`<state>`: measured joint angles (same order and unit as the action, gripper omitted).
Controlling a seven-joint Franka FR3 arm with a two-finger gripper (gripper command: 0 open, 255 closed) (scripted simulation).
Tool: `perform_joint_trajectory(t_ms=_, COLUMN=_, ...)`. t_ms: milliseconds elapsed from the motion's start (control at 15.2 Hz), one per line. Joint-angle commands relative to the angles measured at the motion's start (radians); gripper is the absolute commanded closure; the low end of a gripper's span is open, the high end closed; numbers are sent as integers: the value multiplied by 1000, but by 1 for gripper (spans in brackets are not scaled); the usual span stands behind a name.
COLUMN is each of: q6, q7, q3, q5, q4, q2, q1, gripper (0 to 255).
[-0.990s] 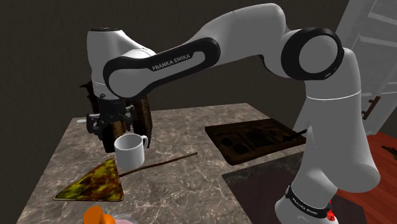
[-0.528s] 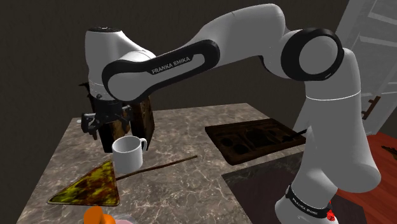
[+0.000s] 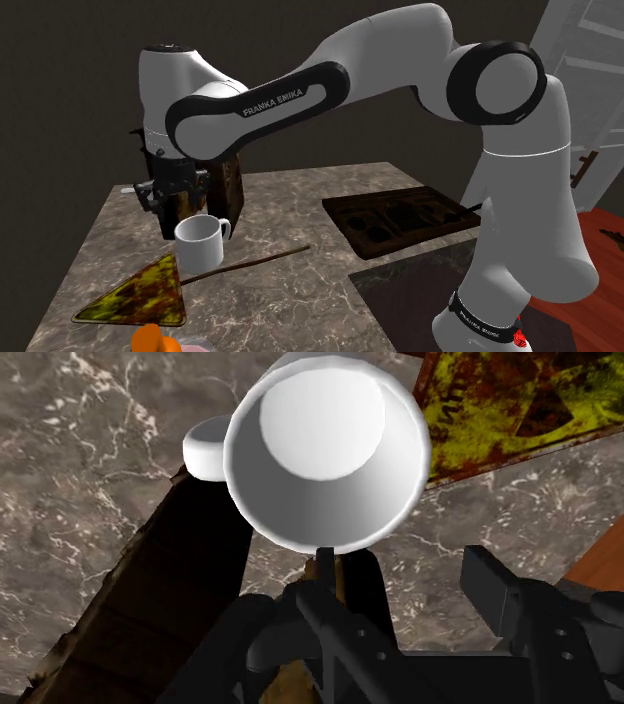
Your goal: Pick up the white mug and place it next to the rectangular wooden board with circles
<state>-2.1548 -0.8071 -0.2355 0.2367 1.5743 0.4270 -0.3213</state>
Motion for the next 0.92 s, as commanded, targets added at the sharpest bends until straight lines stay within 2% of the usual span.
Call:
perform_joint_trajectory(t_ms=0, q6=-1, q7=13, q3=11, q5=-5, q4=15, q2=83, q1=14, gripper=255)
perform_joint_trajectory(t_ms=132, q6=46, q7=11, q3=15, q5=7, q4=-117, q2=172, q1=-6, gripper=255)
perform_joint_trajectory(t_ms=264, q6=60, q7=8, q3=16, q5=10, q4=-146, q2=187, q1=-11, gripper=255)
perform_joint_trajectory(t_ms=330, q6=-2, q7=-21, q3=11, q5=13, q4=-22, q2=128, q1=-13, gripper=255)
perform_joint_trajectory(t_ms=462, q6=8, q7=-22, q3=12, q5=15, q4=-44, q2=139, q1=-17, gripper=255)
perform_joint_trajectory(t_ms=528, q6=24, q7=-28, q3=5, q5=18, q4=-78, q2=49, q1=-28, gripper=255)
perform_joint_trajectory(t_ms=594, q6=24, q7=-28, q3=5, q5=18, q4=-78, q2=49, q1=-28, gripper=0)
perform_joint_trajectory(t_ms=792, q6=124, q7=-261, q3=37, q5=-3, q4=-104, q2=90, q1=-81, gripper=0)
perform_joint_trajectory(t_ms=858, q6=138, q7=-292, q3=41, q5=-9, q4=-109, q2=97, q1=-88, gripper=0)
